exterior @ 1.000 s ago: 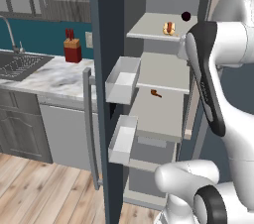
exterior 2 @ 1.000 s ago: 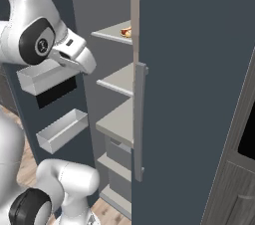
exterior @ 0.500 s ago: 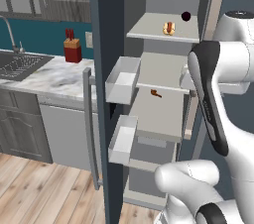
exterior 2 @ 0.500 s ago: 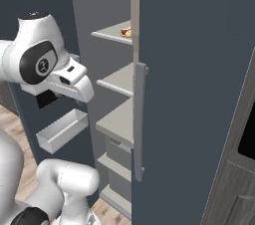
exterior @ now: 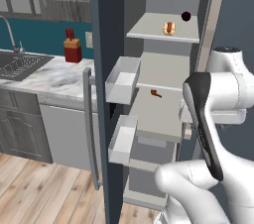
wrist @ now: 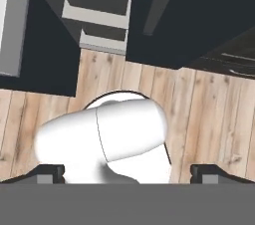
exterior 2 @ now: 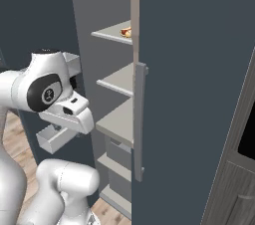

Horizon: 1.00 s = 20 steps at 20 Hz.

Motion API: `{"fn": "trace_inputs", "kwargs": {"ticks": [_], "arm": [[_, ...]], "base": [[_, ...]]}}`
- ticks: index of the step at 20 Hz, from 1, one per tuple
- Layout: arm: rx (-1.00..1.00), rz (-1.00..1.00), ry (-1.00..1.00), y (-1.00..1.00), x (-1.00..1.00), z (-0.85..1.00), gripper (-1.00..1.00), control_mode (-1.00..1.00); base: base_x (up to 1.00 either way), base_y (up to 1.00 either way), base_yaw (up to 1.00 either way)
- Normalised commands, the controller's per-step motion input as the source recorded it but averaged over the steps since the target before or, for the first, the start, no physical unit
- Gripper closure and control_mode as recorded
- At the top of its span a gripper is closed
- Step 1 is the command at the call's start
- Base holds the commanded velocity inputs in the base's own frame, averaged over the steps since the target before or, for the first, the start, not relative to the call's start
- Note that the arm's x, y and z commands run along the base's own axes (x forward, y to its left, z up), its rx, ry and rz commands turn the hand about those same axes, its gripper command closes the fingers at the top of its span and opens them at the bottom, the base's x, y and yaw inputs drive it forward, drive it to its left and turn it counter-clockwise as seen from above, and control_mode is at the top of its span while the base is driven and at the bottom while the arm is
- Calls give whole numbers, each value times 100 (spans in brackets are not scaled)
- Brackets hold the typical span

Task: Store the hot dog in the freezer for long-term storage. Close the freezer door after placing the cooked food.

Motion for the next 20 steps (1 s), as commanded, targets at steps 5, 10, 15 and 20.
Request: {"fn": "trace_inputs", "kwargs": {"ticks": [5,10,15,20], "arm": [[0,1,17,0,-2,-56,-100,-100],[0,0,14,0,0,-51,-100,-100],[0,0,13,0,0,-32,-100,-100],[4,0,1,0,0,-6,-100,-100]], "base": [[0,0,0],[0,0,0],[0,0,0],[0,0,0]]}}
